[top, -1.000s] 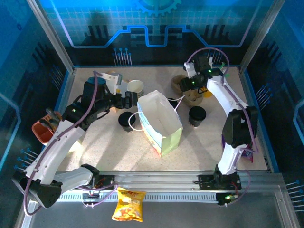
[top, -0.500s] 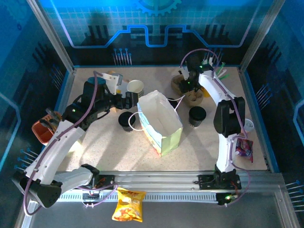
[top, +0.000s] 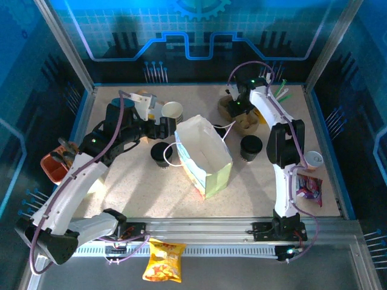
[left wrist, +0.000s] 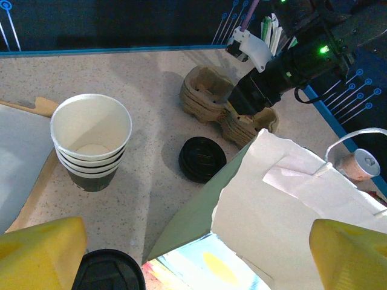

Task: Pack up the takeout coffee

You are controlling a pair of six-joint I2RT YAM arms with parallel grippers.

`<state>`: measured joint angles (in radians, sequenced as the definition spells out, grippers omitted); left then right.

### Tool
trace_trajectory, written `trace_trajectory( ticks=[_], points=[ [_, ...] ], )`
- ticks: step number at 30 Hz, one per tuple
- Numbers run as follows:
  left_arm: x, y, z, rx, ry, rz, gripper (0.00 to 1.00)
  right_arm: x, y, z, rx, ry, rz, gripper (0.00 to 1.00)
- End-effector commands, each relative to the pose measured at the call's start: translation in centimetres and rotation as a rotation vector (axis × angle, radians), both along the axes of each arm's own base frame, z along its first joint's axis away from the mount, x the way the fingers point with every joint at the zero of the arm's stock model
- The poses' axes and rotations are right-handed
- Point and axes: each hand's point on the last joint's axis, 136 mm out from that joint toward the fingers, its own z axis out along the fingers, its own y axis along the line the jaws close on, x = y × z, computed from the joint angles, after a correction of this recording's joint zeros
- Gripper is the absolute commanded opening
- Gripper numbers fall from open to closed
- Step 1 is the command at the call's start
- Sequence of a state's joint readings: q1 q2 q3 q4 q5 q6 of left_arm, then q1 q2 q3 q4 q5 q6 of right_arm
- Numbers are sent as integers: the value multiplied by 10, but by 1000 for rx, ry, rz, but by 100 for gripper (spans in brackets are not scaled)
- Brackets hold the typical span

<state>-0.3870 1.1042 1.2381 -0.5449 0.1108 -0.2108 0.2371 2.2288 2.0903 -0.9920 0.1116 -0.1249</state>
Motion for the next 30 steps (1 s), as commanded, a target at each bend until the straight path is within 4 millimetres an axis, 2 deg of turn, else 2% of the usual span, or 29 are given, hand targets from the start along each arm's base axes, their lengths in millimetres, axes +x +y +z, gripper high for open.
trace_trajectory(
  ticks=[1, 15, 24, 25, 30],
  points=[
    [-5, 2, 4, -19, -4, -5, 95, -2, -3, -3, 10, 45, 13, 46],
    [-6, 2, 3, -21, -8, -6, 95, -1, -16, -3, 3, 80, -1, 47],
    [-6, 1, 1, -29, -1, -7, 95, -1, -17, -1, 18, 91, 1, 47],
    [-6, 1, 1, -30, -2, -7, 95, -1, -17, -11, 16, 111, 2, 47],
    [-7, 2, 1, -28, -4, -7, 95, 0, -15, -13, 25, 117, 9, 48]
  ],
)
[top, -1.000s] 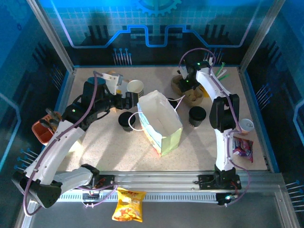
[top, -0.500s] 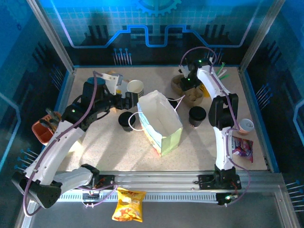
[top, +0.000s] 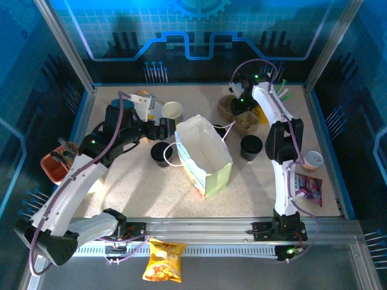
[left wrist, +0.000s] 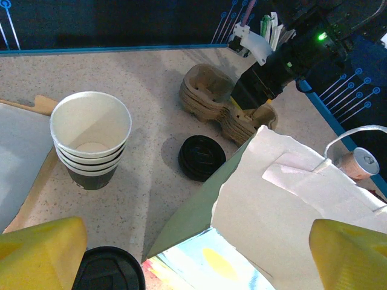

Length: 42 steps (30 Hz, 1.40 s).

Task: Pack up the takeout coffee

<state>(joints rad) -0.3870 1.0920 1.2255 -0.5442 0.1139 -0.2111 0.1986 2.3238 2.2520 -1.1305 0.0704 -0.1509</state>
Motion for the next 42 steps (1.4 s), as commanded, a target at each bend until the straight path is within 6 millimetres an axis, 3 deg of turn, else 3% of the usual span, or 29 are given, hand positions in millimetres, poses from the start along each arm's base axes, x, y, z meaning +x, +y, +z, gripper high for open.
trace_trajectory(
  ticks=[1, 34, 42],
  points=[
    [-4, 1, 2, -27, -3, -5, 95, -3, -3, -9, 10, 44, 10, 48],
    [-6, 1, -1, -20, -1, -10, 95, -2, -6, -33, -19, 111, 100, 47],
    [-6, 1, -2, -19, 2, -13, 95, 1, -5, -23, -15, 91, 110, 39]
  ],
)
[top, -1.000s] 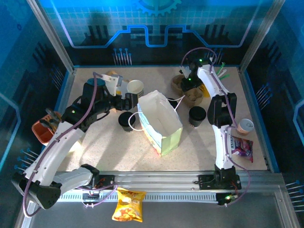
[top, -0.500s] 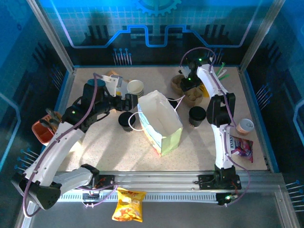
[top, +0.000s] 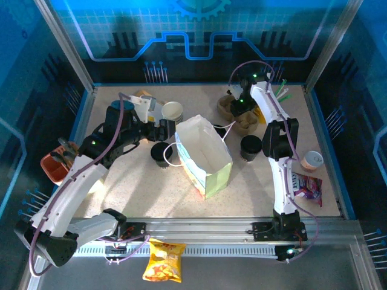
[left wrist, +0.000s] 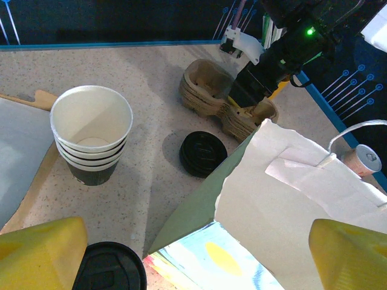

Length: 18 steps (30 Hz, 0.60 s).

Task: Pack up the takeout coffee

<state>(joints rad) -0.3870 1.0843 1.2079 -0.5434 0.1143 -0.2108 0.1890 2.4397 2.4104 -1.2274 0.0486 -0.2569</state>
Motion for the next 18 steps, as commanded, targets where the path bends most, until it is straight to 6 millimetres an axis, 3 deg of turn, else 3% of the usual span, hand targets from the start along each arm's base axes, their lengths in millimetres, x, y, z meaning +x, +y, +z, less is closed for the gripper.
trace_trajectory(
  ticks=[1, 8, 18],
  points=[
    [-4, 0, 3, -22, -7, -14, 95, -4, -5, -5, 1, 36, 13, 37],
    [-5, -1, 3, -24, -7, -17, 95, -2, -4, 10, 19, 7, 14, 29],
    [-5, -1, 3, -24, -7, -19, 95, -6, 1, 41, 63, -36, 14, 30]
  ],
)
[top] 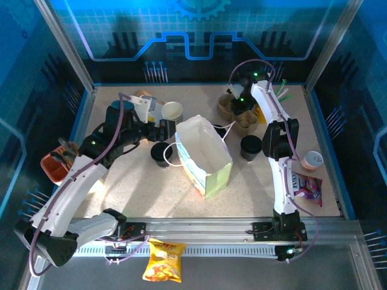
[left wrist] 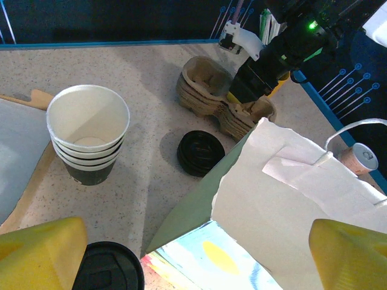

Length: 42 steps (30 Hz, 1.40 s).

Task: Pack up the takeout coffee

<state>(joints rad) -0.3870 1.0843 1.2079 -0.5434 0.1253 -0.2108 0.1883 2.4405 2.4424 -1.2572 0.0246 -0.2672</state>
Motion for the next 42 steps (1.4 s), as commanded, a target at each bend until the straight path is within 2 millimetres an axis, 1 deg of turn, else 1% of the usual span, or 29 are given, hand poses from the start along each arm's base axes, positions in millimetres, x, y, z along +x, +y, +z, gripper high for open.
trace_trajectory(
  ticks=[1, 4, 9, 11, 12, 16, 20, 22, 24, 26, 29, 33, 37, 39, 42],
  points=[
    [-4, 1, 3, -21, -11, -9, 95, -5, -2, 36, 45, -40, 0, 30],
    [-4, 1, 2, -21, -9, -9, 95, -5, -1, 45, 57, -57, -4, 29],
    [-3, 0, 3, -26, -6, -7, 95, -5, 4, 67, 97, -100, -8, 27],
    [-2, -1, 3, -30, -6, -9, 95, -5, 7, 71, 119, -103, -11, 27],
    [-2, -1, 4, -33, -8, -9, 95, -7, 10, 87, 142, -134, -9, 26],
    [0, -2, 4, -33, -4, -8, 95, -9, 26, 114, 245, -173, -6, 25],
    [4, -3, 5, -40, 6, -3, 95, -12, 46, 147, 363, -224, 8, 25],
    [6, -4, 7, -42, 8, -5, 95, -15, 53, 167, 410, -259, 15, 25],
    [8, -5, 9, -32, 12, -9, 95, -19, 55, 187, 449, -290, 6, 25],
    [11, -6, 9, -11, 25, -19, 95, -24, 54, 204, 462, -324, -9, 25],
    [15, -8, 2, 40, 64, -50, 95, -36, 47, 232, 464, -373, -46, 25],
    [18, -20, -10, 115, 133, -161, 95, -60, 38, 267, 474, -439, -97, 25],
    [30, -26, -27, 185, 204, -214, 92, -89, 40, 297, 508, -504, -106, 25],
    [35, -31, -30, 201, 220, -246, 91, -104, 45, 308, 538, -530, -93, 25],
    [39, -43, -28, 184, 227, -310, 87, -123, 51, 314, 570, -547, -77, 25]
  ],
)
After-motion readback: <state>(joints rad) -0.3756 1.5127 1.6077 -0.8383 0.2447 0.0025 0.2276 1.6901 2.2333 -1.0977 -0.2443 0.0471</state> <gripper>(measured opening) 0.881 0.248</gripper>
